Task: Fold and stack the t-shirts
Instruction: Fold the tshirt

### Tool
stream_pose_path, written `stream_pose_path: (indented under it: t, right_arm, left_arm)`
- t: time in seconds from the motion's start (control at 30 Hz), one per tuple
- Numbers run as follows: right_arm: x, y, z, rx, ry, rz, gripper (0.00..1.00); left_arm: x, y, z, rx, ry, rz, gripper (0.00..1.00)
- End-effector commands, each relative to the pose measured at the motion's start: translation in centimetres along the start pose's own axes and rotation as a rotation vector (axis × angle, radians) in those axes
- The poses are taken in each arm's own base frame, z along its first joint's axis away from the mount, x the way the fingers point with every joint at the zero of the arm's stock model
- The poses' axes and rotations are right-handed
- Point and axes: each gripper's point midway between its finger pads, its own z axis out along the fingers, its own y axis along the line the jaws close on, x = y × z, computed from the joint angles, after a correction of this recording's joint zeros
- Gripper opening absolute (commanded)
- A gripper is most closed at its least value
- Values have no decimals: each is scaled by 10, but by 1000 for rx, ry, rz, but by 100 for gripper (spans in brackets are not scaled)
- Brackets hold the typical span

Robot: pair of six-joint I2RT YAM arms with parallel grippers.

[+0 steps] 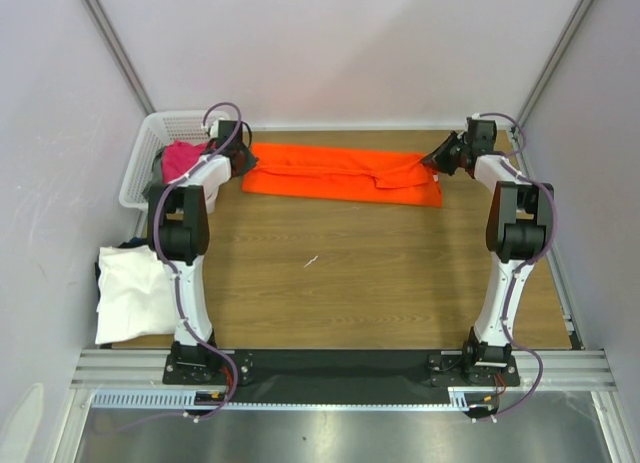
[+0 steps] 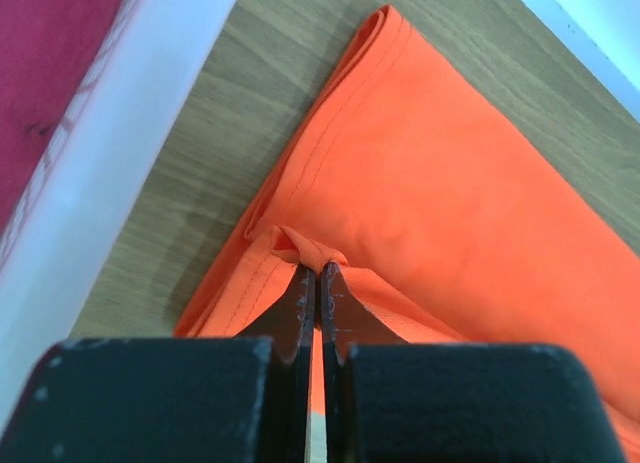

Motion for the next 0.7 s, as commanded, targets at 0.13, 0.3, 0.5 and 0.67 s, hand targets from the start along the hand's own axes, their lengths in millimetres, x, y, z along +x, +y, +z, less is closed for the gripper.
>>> stream_pose_path:
  t: [0.13,0.3,0.5,0.67]
  right_arm:
    - [-22,4,5,-29,-39,-50,0]
    - [-22,7,10,-49,2,-58,12]
    - [-41,42,-8,-116,-17,-119,60]
    - [-63,77,-35,-159,-64,-170,72]
  left_arm:
    - [-23,-6,7,-8,-58,16,1]
    - [-29,-10,6,-3,-70,22,46]
    - [-63,-36,-28,93,-158,50,76]
    - [-76,-76,-64,226,-203,121,82]
